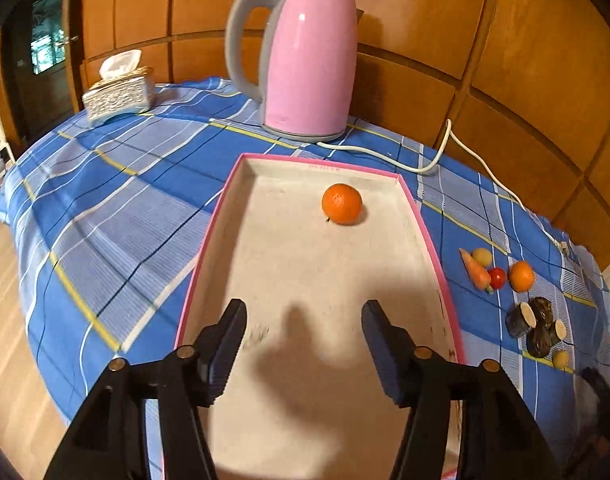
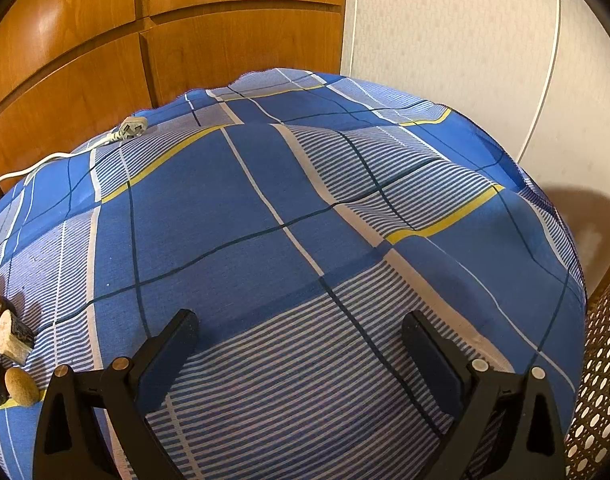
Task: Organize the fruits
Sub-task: 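Carry the orange into the pink-rimmed tray and open the left tool, then reach the right tool to the carrot and grasp it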
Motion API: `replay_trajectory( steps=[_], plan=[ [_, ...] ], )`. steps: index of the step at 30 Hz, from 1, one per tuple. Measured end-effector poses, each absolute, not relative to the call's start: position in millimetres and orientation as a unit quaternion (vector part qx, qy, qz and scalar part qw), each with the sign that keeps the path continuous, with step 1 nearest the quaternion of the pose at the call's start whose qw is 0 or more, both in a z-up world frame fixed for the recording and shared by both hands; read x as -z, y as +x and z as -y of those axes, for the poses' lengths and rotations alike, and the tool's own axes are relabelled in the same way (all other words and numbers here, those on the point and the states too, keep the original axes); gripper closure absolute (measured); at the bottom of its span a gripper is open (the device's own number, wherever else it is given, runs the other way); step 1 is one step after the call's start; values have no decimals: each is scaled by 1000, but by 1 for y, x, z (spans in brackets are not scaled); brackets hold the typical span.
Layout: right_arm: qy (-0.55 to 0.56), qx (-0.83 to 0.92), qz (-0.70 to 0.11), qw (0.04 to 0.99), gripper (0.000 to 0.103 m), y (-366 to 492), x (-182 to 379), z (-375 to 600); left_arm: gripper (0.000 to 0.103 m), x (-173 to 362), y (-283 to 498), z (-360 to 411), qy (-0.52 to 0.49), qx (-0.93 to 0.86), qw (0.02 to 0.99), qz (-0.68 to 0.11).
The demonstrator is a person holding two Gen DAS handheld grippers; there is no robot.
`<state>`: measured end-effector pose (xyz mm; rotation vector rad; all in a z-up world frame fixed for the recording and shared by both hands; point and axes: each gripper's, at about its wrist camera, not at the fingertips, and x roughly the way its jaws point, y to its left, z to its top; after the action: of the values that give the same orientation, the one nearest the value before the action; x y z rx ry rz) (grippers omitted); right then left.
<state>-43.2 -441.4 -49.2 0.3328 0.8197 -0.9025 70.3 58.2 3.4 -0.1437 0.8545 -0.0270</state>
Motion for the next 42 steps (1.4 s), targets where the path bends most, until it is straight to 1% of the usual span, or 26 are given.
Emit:
replay_trajectory(
  steps=[1,5,6,12,17,19,20,21,23,25,28,31,32,33,35,36,42],
  plan=[
    [157,422,-383,807,0,-43,49,441,35,-3,67,-60,-72,6,909,-411],
    [159,421,-384,806,0,-43,49,442,28,-3,50,-77,-88,-33,913,-397],
    [159,421,-384,806,0,-43,49,442,25,-2,46,-86,-100,-51,913,-393],
    [158,421,-385,806,0,-43,49,442,22,10,33,-118,-138,-91,904,-394],
    [164,417,-391,804,0,-43,47,443,22,25,29,-119,-145,-83,899,-404],
    [169,411,-401,801,7,-42,45,444,22,29,26,-119,-148,-83,899,-404],
    [175,405,-406,800,21,-41,40,444,21,30,27,-118,-148,-85,898,-405],
    [179,403,-405,801,30,-40,35,442,21,32,26,-118,-152,-83,897,-407],
    [173,383,-391,819,31,-36,17,433,20,35,27,-119,-157,-84,896,-407],
    [152,323,-376,855,33,-22,-5,413,19,38,27,-120,-162,-87,894,-409],
    [115,201,-395,889,38,9,-22,375,19,42,26,-122,-169,-86,891,-414],
    [76,66,-420,902,52,39,-25,322,19,42,24,-123,-172,-84,889,-415],
    [66,20,-431,900,64,49,-22,302,19,42,24,-124,-172,-84,890,-414],
    [58,-7,-438,897,70,56,-20,287,19,42,23,-124,-173,-83,890,-413],
    [52,-59,-454,888,71,73,-14,258,18,42,23,-125,-175,-84,890,-413],
    [50,-79,-459,883,75,79,-12,249,18,42,22,-125,-176,-83,889,-414],
    [-17,-132,-491,861,75,129,3,197,18,45,22,-124,-178,-77,887,-420]
  ],
)
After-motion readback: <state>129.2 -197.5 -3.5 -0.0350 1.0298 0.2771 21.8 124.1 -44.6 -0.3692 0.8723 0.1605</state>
